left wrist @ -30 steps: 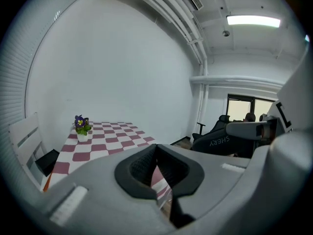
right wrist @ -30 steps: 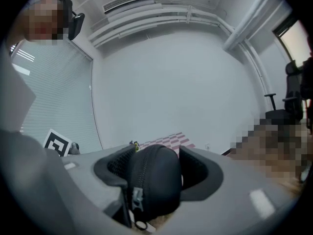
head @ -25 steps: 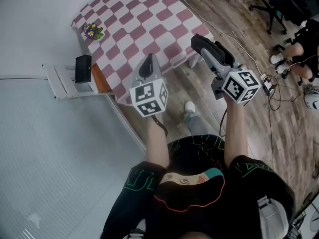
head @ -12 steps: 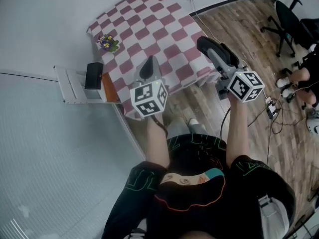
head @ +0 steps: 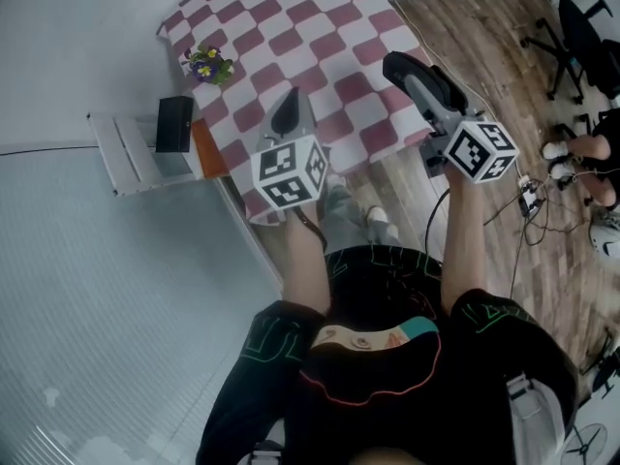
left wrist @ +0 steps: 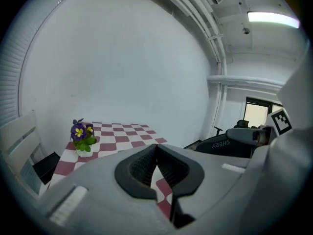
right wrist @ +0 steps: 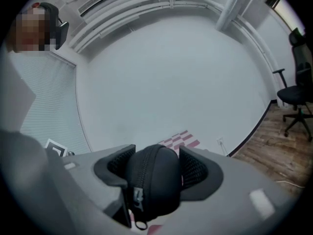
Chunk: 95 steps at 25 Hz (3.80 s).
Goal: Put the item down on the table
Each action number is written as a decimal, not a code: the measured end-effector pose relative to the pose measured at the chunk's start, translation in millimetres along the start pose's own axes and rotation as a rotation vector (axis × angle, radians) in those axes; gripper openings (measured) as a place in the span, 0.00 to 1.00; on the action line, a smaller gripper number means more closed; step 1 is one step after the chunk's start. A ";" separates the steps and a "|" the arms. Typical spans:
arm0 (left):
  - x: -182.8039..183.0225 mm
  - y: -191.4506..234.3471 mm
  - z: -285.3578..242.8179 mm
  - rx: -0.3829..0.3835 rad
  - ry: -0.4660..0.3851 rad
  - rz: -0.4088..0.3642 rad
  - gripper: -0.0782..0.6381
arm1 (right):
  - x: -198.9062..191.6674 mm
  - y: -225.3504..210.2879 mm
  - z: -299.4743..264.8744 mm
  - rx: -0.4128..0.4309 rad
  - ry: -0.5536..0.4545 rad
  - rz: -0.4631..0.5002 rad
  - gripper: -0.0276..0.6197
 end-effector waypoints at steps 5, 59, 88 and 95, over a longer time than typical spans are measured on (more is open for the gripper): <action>-21.8 33.2 -25.6 0.010 0.072 0.063 0.12 | -18.9 7.4 -37.8 -0.003 0.064 -0.025 0.48; -49.6 121.9 -71.5 0.008 0.157 0.155 0.12 | -117.5 43.3 -219.5 -0.044 0.479 0.406 0.50; 15.0 -22.9 56.4 0.016 -0.131 0.018 0.12 | -8.4 80.3 -13.8 0.048 0.078 0.254 0.05; 63.2 -55.2 75.5 0.003 -0.259 -0.086 0.12 | 48.4 88.1 26.9 0.064 -0.088 0.315 0.05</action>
Point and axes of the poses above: the fingertips, and each gripper's own axes: z backward along the fingers, y to its left, x out of its top, the point moved 8 cm from there along z, backward along the fingers, and after that the axes turned 4 degrees about -x, right-handed, at the moved point
